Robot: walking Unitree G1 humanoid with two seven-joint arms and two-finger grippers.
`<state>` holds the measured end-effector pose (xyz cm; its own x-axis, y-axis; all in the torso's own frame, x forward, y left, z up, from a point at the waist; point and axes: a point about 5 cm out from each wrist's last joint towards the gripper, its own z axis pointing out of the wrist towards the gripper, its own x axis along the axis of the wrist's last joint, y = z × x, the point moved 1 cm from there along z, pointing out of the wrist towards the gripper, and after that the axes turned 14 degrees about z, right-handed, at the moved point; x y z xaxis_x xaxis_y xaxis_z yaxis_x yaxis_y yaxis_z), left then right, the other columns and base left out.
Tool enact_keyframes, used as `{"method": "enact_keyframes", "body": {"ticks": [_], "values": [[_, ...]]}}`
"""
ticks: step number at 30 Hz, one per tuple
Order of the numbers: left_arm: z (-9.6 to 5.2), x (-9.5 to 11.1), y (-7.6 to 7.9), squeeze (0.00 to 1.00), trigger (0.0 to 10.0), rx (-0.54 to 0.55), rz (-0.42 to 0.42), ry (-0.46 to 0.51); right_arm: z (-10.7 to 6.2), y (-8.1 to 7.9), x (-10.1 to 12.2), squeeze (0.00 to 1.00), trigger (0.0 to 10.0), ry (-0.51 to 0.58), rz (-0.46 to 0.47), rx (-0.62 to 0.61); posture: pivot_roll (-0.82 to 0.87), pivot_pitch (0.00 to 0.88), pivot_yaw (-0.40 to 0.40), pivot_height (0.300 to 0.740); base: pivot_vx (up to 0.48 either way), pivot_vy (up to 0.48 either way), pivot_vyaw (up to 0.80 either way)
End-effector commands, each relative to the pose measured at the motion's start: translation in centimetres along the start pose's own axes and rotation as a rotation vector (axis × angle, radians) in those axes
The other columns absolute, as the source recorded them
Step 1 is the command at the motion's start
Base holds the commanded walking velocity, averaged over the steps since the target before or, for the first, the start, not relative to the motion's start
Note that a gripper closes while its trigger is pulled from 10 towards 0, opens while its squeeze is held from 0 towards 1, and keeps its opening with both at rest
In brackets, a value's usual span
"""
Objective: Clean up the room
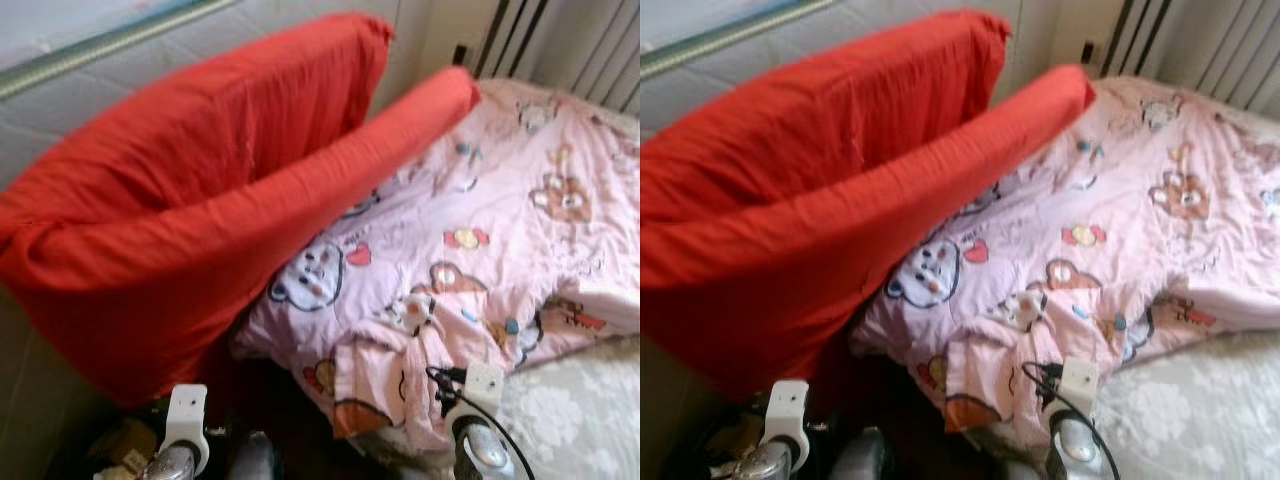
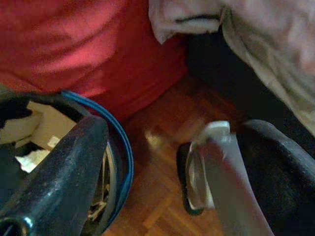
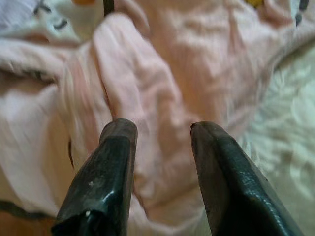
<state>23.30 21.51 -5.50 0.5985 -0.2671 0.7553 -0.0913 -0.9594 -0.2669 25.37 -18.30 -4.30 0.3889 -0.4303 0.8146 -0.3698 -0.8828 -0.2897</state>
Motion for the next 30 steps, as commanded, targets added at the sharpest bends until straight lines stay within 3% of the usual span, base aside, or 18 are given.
{"method": "enact_keyframes", "body": {"ticks": [1,5,8,9,10,16,22,30], "values": [[-0.3,-0.9,-0.1,0.00,10.0,0.002,0.003,-0.022,0.1,-0.3,0.4,0.00,10.0,0.021,0.019,0.002,0.14,0.174,0.003,0.626,0.000,0.000,0.00],[-0.5,-1.2,-0.1,0.00,10.0,0.003,0.003,-0.030,0.3,0.0,0.8,0.00,10.0,0.027,0.142,-0.022,0.14,0.185,0.004,0.626,0.000,0.000,0.00],[-0.5,-1.3,-0.1,0.00,10.0,0.003,0.004,-0.033,0.3,-0.5,0.9,0.00,10.0,0.030,0.188,0.034,0.14,0.187,0.005,0.626,0.000,0.000,0.00],[-0.5,-1.4,-0.1,0.00,10.0,0.003,0.005,-0.034,0.4,-0.5,1.0,0.80,10.0,0.038,0.192,0.036,0.14,0.189,0.006,0.626,0.000,0.000,0.00],[-0.5,-1.4,-0.1,0.00,10.0,0.003,0.006,-0.034,0.4,-0.6,1.3,1.00,10.0,0.055,0.206,0.037,0.14,0.189,0.006,0.626,0.000,0.000,0.00],[-0.6,-1.5,0.0,0.00,10.0,-0.001,0.014,-0.037,0.6,-0.3,2.0,1.00,10.0,0.090,0.281,0.004,0.14,0.189,0.009,0.626,0.000,0.000,0.00],[-0.7,-1.7,0.0,0.00,10.0,-0.003,0.020,-0.041,0.5,0.5,1.0,1.00,10.0,0.030,0.370,-0.038,0.14,0.183,0.010,0.626,0.000,0.000,0.00],[-0.7,-1.8,0.0,0.00,10.0,-0.005,0.024,-0.043,0.6,0.1,1.1,1.00,10.0,0.015,0.372,-0.022,0.15,0.175,0.008,0.626,0.000,0.000,0.00]]}}
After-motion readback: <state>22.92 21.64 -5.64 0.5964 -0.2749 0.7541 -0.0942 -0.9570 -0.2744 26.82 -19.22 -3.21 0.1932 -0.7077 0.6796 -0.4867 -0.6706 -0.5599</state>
